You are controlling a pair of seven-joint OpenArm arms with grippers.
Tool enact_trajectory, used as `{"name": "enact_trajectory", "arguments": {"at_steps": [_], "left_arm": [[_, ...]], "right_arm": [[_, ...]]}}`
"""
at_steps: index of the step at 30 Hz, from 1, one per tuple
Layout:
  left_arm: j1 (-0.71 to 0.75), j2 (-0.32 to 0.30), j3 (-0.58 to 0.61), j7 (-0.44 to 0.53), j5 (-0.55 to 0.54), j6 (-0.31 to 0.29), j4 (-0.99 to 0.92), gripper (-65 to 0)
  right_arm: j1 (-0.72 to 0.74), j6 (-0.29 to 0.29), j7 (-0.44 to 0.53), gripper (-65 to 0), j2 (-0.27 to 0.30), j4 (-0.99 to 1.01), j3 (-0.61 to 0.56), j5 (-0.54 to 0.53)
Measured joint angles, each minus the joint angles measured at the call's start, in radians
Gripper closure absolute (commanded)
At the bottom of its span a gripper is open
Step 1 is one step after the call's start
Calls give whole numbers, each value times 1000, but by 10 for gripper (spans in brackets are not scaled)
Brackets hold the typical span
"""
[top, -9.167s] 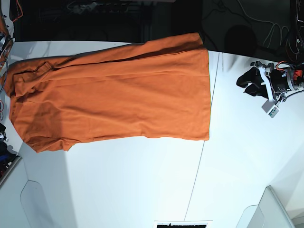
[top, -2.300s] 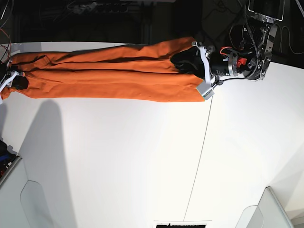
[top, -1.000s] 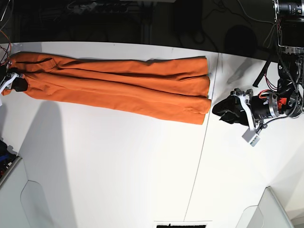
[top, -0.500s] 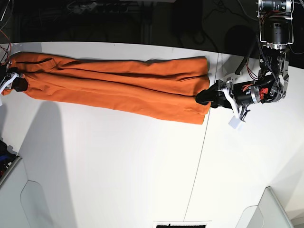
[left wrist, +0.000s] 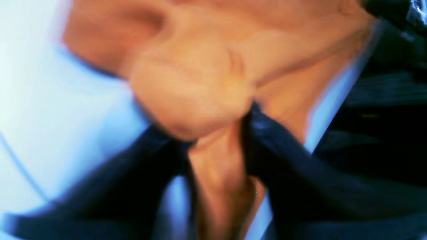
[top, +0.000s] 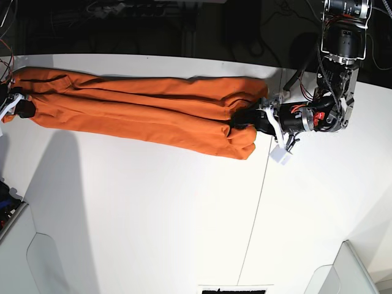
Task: Layout the t-shirt on the table in an organized manner, then fold the t-shirt properly
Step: 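Grasp the end of the folded strip with the left gripper, then lift and fold the strip end with the left gripper toward the right gripper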
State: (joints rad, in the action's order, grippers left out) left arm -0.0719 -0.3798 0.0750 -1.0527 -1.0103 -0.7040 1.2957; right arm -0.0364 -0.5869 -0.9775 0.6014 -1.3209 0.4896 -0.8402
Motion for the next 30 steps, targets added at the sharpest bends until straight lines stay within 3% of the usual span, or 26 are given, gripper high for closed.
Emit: {"name": "enact_trajectory", "arguments": {"at_steps": [1, 9, 15, 22, 25, 30], "left_arm": [[0, 0, 1, 18, 21, 0, 0, 0], [-9, -2, -53, 40, 95, -4, 0, 0], [-53, -33, -82, -69, 139, 8, 25, 0], [-20, -35, 3, -113, 160, 30, 223, 0], [-27, -2, 69, -154, 200, 66, 314, 0], [-37, 98, 194, -118, 316, 109, 435, 0]], "right_arm": [[0, 0, 0, 0, 0, 0, 0, 0], [0, 0, 0, 0, 0, 0, 0, -1], [0, 0, 0, 0, 0, 0, 0, -27], [0, 0, -7, 0, -36, 0, 1, -35], [-2, 0, -12, 0, -67, 0, 1, -38], [0, 0, -11, 0, -76, 0, 1, -13]]}}
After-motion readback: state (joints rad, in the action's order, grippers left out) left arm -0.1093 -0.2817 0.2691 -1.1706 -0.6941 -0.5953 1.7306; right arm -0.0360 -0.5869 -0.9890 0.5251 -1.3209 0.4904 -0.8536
